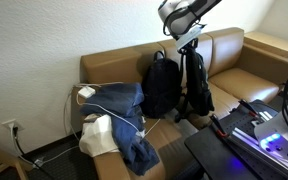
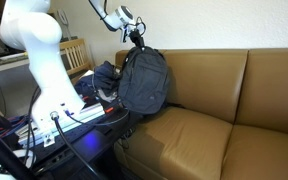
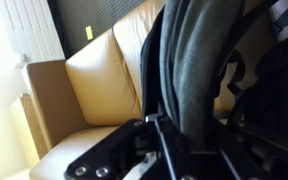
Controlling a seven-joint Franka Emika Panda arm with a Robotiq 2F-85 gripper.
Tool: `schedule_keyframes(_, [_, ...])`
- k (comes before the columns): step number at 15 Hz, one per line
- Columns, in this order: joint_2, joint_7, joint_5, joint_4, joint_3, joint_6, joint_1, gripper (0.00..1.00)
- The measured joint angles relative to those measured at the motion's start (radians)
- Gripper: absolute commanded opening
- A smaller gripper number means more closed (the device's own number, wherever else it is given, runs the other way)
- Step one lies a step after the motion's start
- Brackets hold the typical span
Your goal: Put the grey bag on the right in front of the black bag on the left
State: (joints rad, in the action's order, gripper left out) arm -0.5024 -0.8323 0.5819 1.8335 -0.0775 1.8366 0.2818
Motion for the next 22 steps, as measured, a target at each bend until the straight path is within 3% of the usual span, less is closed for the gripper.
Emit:
schedule_keyframes(4, [-0.033,-0.091,0.096,0.04,0.035,0.022,0.042,0.05])
schedule_keyframes(9, [0.043,-0.089,0.042,0.06,0.056,0.098,0.005,0.05])
schedule_keyframes(10, [0.063,-0.053,0.001,0.059,0.057,0.103,-0.02,0.2])
schedule_keyframes(14, [0.093,0.055,-0.084,0.054,0.057,0.11,-0.094,0.2])
schedule_keyframes(15, [0.093,0.055,-0.084,0.055,0.058,0.11,-0.094,0.05])
schedule_keyframes(22, [0.081,0.052,-0.123,0.093,0.092,0.11,-0.069,0.05])
